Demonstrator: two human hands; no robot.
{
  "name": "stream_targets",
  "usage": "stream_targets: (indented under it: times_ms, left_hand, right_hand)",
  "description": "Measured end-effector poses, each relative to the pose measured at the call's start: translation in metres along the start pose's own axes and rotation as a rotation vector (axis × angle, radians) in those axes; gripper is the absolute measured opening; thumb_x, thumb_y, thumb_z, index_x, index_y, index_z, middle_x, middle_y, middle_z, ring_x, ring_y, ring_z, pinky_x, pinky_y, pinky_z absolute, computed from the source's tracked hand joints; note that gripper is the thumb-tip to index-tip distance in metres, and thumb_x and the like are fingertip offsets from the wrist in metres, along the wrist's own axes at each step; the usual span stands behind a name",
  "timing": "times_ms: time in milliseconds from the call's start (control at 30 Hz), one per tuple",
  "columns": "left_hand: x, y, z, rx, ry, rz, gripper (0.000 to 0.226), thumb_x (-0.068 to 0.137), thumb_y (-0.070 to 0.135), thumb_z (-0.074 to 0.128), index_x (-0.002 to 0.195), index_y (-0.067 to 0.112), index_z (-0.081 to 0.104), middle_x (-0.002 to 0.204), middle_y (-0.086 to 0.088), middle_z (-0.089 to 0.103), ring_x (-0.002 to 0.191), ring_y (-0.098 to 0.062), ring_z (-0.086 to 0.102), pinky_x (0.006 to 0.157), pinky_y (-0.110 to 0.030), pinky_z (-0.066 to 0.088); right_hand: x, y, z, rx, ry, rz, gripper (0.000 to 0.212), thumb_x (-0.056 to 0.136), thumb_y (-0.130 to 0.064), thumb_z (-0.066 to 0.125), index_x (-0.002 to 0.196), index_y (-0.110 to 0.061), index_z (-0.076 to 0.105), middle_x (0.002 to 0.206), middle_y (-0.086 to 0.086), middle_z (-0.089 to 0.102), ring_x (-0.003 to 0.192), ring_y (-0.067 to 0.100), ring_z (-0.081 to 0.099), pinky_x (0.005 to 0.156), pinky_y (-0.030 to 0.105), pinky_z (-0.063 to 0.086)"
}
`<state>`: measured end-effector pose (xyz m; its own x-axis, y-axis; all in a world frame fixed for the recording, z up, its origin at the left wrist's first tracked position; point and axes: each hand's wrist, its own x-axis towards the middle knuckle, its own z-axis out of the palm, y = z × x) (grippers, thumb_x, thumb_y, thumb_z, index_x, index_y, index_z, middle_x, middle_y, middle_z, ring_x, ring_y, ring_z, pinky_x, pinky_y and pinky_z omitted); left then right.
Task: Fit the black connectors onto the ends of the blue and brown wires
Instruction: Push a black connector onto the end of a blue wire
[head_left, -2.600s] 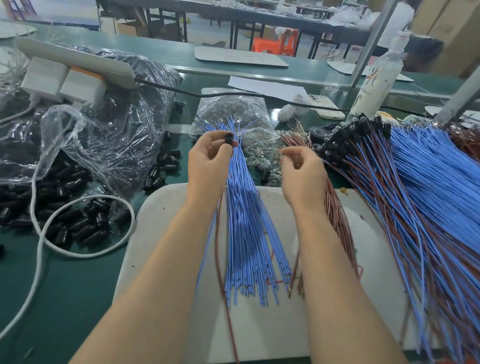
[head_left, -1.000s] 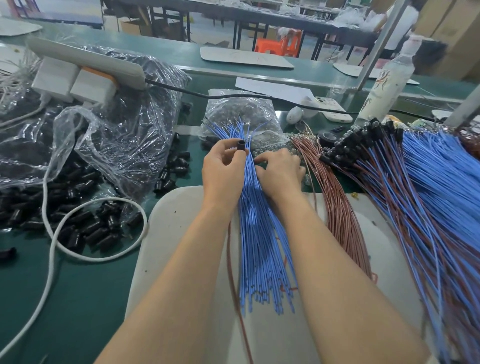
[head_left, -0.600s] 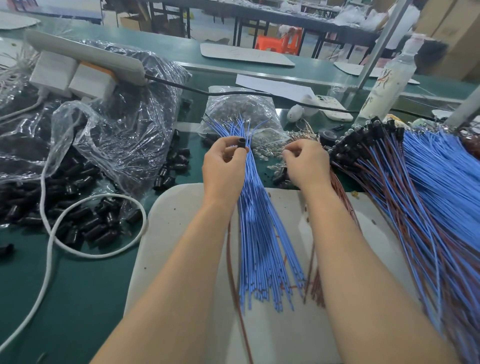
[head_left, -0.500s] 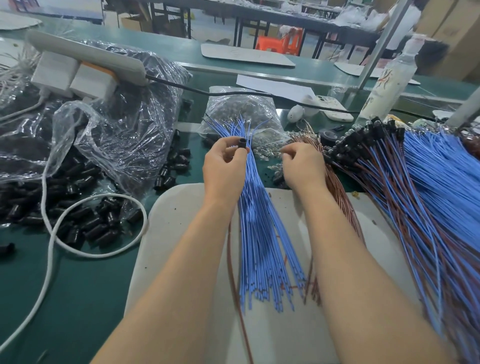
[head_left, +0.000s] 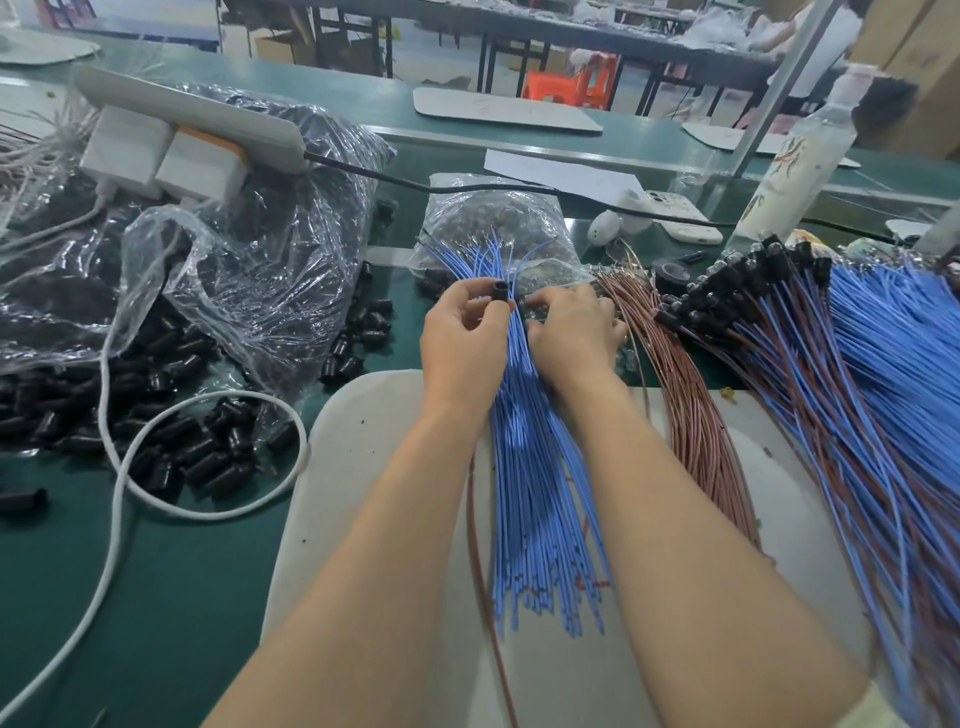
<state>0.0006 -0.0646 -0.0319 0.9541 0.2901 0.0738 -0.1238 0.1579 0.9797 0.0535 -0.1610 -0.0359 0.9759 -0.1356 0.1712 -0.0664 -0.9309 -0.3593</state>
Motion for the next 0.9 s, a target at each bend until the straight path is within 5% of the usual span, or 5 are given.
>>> stream_targets:
  times_ms: [567,667,767,900]
  left_hand:
    - [0.001,-0.001,0.000,-0.004,0.006,-0.002,0.025,0.086,0.006,0.051,0.082,0.028,0.061,0.083,0.000,0.068,0.064,-0.011,0.051,0.065,-0.028,0.043]
    - [0.001,-0.001,0.000,-0.016,-0.003,-0.006,0.024,0.086,0.007,0.051,0.082,0.029,0.061,0.080,0.003,0.068,0.062,-0.009,0.050,0.062,-0.025,0.043]
    - [0.003,-0.003,0.000,-0.003,-0.011,-0.004,0.025,0.086,0.007,0.052,0.083,0.030,0.061,0.082,0.003,0.068,0.059,-0.005,0.050,0.057,-0.018,0.043]
    - [0.005,-0.007,0.002,0.032,-0.040,-0.011,0.027,0.091,0.005,0.052,0.086,0.031,0.060,0.096,-0.004,0.069,0.069,-0.009,0.055,0.064,-0.020,0.045]
  right_hand:
    - [-0.007,0.006,-0.004,0.047,0.068,0.007,0.020,0.095,-0.026,0.052,0.110,-0.018,0.063,0.120,0.007,0.056,0.118,0.028,0.045,0.100,0.043,0.031]
    - [-0.006,0.010,-0.015,0.358,0.198,0.001,0.015,0.094,-0.017,0.054,0.105,-0.011,0.062,0.105,0.005,0.063,0.098,0.019,0.058,0.087,0.029,0.043]
    - [-0.006,0.017,-0.035,0.766,0.167,0.072,0.016,0.095,-0.011,0.054,0.108,-0.016,0.061,0.087,-0.004,0.063,0.063,-0.003,0.055,0.054,0.006,0.042]
    - [-0.016,0.024,-0.050,1.176,-0.019,0.126,0.018,0.096,-0.003,0.049,0.098,-0.014,0.063,0.078,-0.002,0.067,0.066,0.003,0.061,0.063,0.015,0.050]
